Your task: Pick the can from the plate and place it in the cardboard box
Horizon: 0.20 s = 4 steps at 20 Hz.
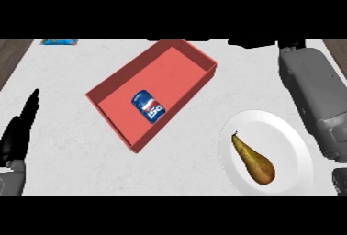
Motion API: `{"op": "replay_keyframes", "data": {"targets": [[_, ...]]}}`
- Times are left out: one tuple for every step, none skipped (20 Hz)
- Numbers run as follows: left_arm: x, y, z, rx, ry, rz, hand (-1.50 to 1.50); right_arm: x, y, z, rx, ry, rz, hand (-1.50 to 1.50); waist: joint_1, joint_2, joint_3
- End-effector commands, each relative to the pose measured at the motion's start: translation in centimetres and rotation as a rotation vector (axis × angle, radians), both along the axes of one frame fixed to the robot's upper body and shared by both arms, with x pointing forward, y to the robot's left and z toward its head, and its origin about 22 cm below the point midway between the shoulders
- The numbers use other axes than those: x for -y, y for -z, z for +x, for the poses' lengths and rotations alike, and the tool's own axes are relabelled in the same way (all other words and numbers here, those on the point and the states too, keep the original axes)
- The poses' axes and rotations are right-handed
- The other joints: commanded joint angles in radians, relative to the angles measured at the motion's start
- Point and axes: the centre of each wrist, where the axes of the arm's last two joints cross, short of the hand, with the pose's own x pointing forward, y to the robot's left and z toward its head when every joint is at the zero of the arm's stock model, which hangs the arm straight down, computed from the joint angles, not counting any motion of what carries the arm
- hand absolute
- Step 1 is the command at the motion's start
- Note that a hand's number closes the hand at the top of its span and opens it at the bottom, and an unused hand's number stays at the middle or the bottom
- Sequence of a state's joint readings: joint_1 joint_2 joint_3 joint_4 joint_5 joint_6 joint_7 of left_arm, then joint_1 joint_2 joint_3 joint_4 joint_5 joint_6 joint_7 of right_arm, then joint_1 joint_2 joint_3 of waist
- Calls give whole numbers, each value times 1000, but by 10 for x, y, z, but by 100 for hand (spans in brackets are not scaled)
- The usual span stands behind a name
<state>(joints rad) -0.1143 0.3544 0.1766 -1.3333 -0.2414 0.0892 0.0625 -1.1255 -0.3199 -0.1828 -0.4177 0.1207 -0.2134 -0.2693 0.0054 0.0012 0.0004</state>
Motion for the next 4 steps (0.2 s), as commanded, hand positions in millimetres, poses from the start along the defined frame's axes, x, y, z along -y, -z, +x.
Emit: {"op": "replay_keyframes", "data": {"targets": [[9, 16, 1, 1, -8, 20, 0, 41, -3, -9, -34, -38, -33, -150, -9, -2, -1], [-1, 14, -18, 1, -23, 12, 0, 69, 4, -17, -42, -32, -59, -150, -8, -5, 0], [0, -4, 7, -6, -9, 16, 0, 58, 6, -16, -47, -51, -75, -150, -7, -2, 0], [1, -3, -6, -17, -7, -8, 0, 68, 1, -20, -72, -75, -95, -150, -11, -7, 0]]}}
